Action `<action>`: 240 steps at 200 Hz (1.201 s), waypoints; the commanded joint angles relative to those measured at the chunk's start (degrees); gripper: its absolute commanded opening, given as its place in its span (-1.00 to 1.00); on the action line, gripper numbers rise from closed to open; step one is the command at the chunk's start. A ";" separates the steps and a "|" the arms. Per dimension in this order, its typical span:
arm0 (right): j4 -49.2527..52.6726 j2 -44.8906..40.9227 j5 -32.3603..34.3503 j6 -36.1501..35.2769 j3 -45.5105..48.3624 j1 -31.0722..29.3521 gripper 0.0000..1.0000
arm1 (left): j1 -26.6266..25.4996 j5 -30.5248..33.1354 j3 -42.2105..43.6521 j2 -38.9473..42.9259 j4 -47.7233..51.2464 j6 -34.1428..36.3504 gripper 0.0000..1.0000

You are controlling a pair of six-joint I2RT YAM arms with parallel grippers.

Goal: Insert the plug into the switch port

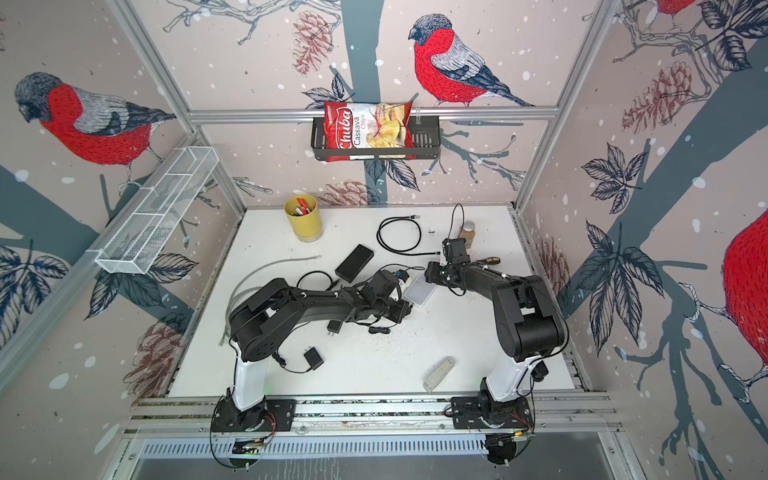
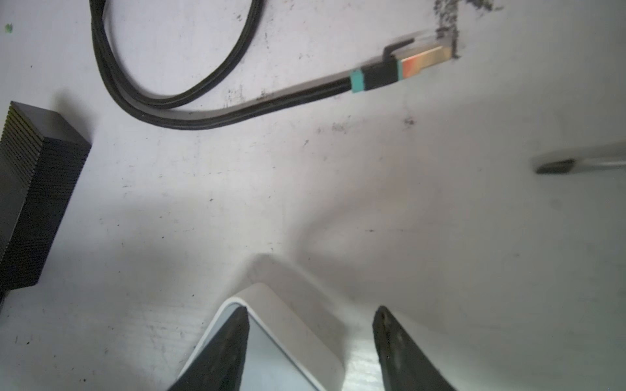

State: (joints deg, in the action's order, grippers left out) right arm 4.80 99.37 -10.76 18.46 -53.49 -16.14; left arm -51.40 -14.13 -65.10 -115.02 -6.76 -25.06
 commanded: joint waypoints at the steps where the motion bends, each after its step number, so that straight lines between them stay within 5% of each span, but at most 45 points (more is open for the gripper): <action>1: -0.06 0.33 0.21 -2.07 -0.15 -0.83 0.21 | 0.31 1.54 -0.33 -0.07 2.48 0.42 -1.00; 240: 0.58 0.80 -5.62 -15.29 1.71 -9.32 0.02 | 5.68 -6.94 -3.40 0.59 4.29 11.86 -1.00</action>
State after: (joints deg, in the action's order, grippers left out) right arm 0.80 100.27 -10.85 3.81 -52.31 -24.64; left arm -46.22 -22.70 -67.48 -114.67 2.07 -14.26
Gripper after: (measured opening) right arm 0.513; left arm 0.067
